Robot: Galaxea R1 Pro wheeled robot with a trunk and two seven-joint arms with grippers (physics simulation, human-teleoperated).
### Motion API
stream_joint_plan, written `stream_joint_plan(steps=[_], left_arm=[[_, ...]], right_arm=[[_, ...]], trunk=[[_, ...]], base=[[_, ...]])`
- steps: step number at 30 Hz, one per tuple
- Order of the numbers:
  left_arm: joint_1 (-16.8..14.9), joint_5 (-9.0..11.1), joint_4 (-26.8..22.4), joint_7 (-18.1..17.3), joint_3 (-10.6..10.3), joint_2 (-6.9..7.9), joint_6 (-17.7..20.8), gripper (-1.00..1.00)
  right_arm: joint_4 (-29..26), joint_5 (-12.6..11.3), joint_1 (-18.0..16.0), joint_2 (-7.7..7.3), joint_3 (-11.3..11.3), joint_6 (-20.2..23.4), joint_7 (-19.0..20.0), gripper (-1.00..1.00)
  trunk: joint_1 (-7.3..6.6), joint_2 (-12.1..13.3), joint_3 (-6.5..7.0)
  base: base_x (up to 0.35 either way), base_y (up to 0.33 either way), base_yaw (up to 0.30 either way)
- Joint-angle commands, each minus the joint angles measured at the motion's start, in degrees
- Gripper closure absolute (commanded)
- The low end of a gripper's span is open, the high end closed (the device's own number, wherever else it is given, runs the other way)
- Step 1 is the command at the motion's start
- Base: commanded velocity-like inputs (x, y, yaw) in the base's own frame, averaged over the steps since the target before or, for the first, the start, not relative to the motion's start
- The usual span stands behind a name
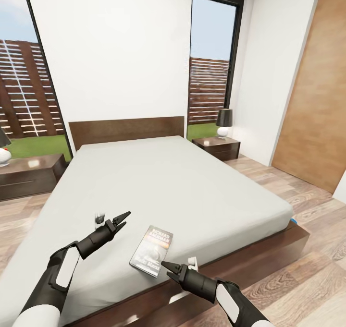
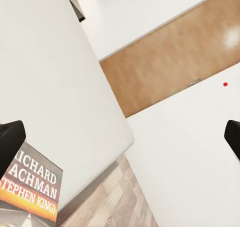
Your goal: In the bedroom, move the book from the bed onto either nightstand, and place the two sandals side by side next to the bed.
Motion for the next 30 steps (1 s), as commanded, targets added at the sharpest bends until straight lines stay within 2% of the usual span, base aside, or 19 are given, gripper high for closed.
stream_joint_plan(steps=[1,16,30], left_arm=[[0.0,0.2,0.0,-0.1,0.1,-0.01,0.4,-1.0],[0.0,0.2,0.0,-0.1,0.1,-0.02,0.3,-1.0],[0.0,0.2,0.0,-0.1,0.0,-0.33,0.3,-1.0]], right_arm=[[0.0,-0.5,0.0,-0.03,0.2,0.5,-0.1,-1.0],[0.0,-0.6,0.0,-0.03,0.2,0.5,0.0,-1.0],[0.0,-0.5,0.0,-0.02,0.2,0.5,0.0,-1.0]], trunk=[[-0.01,0.0,-0.06],[-0.01,0.0,-0.06],[3.07,-5.6,-2.57]], base=[[0.013,0.0,0.0],[0.002,0.0,0.0],[0.0,0.0,0.0]])
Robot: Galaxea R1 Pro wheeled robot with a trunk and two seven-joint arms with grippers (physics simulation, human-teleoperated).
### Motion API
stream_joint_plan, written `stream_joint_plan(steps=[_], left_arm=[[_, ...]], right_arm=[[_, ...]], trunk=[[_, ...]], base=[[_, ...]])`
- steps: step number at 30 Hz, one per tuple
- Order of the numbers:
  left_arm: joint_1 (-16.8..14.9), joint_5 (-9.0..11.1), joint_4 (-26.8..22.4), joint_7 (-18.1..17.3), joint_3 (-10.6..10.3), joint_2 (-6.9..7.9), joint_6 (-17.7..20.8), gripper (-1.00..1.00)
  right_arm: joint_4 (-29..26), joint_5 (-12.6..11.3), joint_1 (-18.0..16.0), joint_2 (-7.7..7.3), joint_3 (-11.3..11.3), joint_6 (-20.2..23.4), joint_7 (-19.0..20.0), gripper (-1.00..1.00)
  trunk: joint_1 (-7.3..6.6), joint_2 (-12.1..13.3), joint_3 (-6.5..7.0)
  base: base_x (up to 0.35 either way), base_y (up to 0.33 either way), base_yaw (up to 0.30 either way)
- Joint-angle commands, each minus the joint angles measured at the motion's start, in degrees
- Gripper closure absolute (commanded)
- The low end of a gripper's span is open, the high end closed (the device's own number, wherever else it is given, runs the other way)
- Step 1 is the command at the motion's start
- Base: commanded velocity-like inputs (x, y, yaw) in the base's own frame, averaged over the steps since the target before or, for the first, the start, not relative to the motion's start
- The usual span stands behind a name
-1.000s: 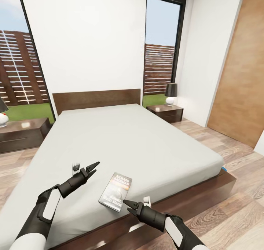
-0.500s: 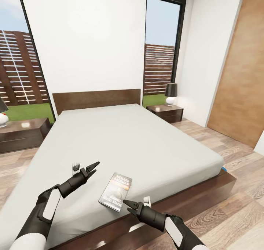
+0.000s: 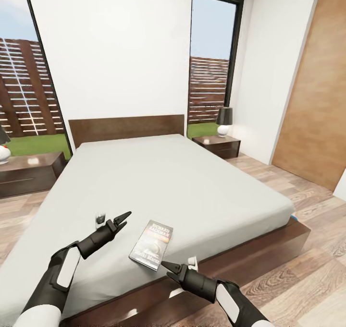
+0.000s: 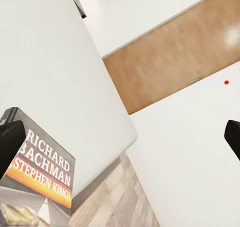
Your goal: In the bedroom, move the book from the bed onto either nightstand, and place the two sandals side by side next to the bed.
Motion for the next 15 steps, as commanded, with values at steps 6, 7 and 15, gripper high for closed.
stream_joint_plan(steps=[6,7,15], left_arm=[[0.0,0.2,0.0,-0.1,0.1,-0.05,0.4,-1.0],[0.0,0.2,0.0,-0.1,0.1,-0.06,0.4,-1.0],[0.0,0.2,0.0,-0.1,0.1,-0.06,0.4,-1.0]], right_arm=[[0.0,-0.5,0.0,-0.03,0.2,0.5,-0.1,-1.0],[0.0,-0.5,0.0,-0.03,0.2,0.5,-0.1,-1.0],[0.0,-0.6,0.0,-0.03,0.2,0.5,-0.1,-1.0]], trunk=[[0.43,-0.8,-0.42],[0.43,-0.8,-0.42],[0.43,-0.8,-0.42]], base=[[0.0,0.0,0.0],[0.0,0.0,0.0],[0.0,0.0,0.0]])
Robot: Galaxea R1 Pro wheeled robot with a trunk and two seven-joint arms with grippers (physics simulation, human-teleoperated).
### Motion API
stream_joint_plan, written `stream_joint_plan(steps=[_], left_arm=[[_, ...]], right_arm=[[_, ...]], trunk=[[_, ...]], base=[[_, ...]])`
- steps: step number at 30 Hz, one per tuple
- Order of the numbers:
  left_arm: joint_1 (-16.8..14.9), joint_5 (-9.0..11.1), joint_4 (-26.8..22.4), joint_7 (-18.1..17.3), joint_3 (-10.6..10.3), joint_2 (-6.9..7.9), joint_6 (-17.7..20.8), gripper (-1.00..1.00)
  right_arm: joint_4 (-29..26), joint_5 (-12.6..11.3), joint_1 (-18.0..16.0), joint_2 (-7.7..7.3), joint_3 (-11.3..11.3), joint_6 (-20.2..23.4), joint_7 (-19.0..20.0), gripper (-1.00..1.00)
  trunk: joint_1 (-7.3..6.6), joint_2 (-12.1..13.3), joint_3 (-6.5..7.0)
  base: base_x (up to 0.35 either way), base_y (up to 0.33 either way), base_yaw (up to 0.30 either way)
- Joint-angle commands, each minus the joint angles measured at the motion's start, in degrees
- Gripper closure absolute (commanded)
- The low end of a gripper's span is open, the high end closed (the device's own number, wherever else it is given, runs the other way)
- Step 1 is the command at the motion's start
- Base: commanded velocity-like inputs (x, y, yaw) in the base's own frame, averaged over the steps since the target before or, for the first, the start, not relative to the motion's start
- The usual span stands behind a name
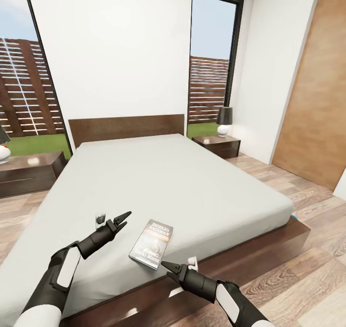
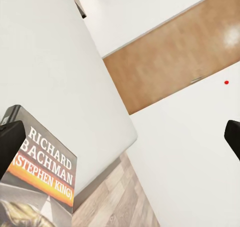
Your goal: In the bedroom, move the book from the bed onto either nightstand, and place the two sandals side by side next to the bed.
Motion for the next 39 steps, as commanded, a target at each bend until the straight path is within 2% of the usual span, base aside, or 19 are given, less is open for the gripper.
stream_joint_plan(steps=[1,19,29,39], left_arm=[[0.0,0.2,0.0,-0.1,0.1,-0.01,0.4,-1.0],[0.0,0.2,0.0,-0.1,0.1,0.0,0.2,-1.0],[0.0,0.2,0.0,-0.1,0.1,-0.01,0.2,-1.0],[0.0,0.2,0.0,-0.1,0.1,-0.01,0.2,-1.0]], right_arm=[[0.0,-0.5,0.0,-0.03,0.2,0.5,-0.1,-1.0],[0.0,-0.5,0.0,-0.03,0.2,0.5,-0.1,-1.0],[0.0,-0.5,0.0,-0.03,0.2,0.5,-0.1,-1.0],[0.0,-0.5,0.0,-0.03,0.2,0.5,-0.1,-1.0]], trunk=[[-0.01,0.0,-0.06],[-0.01,0.0,-0.06],[-0.01,0.0,-0.06],[-0.01,0.0,-0.06]], base=[[0.0,0.0,0.0],[0.025,0.0,0.002],[0.0,0.0,0.197],[0.016,0.0,0.029]])
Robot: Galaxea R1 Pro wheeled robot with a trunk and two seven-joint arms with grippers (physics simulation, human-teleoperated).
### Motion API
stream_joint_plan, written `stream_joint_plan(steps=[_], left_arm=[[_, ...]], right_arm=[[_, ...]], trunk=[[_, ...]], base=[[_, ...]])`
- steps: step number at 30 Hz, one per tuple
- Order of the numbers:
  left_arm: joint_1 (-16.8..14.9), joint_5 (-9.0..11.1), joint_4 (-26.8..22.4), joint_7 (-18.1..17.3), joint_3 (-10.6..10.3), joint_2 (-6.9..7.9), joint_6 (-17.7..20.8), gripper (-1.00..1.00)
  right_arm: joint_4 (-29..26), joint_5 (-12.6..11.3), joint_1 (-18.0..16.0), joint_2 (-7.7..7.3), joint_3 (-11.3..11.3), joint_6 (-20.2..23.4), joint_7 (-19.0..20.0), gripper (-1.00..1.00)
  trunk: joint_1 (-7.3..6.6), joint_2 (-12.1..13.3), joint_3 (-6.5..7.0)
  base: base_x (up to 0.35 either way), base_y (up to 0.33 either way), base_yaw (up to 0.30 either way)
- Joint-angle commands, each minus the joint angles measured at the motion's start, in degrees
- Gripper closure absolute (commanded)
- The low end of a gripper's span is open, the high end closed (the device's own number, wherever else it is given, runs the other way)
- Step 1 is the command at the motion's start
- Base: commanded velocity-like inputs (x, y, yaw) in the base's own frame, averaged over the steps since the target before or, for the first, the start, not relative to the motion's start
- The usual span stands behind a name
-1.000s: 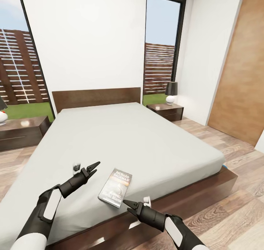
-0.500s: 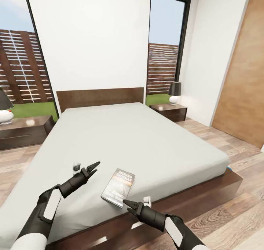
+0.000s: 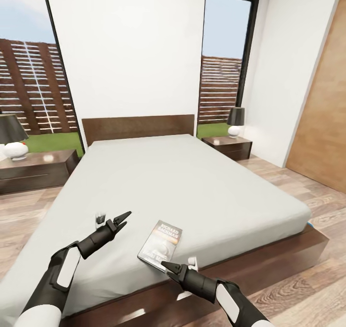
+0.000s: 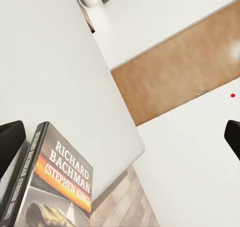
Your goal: In the bedroom, move the book from the bed onto either nightstand, and place the two sandals side by side next to the bed.
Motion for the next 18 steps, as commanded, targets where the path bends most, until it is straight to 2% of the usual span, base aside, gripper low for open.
stream_joint_plan(steps=[1,18], left_arm=[[0.0,0.2,0.0,-0.1,0.1,-0.01,0.4,-1.0],[0.0,0.2,0.0,-0.1,-0.1,-0.04,0.4,-1.0]], right_arm=[[0.0,-0.5,0.0,-0.03,0.2,0.5,-0.1,-1.0],[-0.1,-0.5,0.0,-0.03,0.2,0.5,0.0,-1.0]], trunk=[[0.0,0.0,-0.06],[0.0,0.0,-0.06]], base=[[0.104,-0.008,0.002],[0.025,-0.008,0.0]])
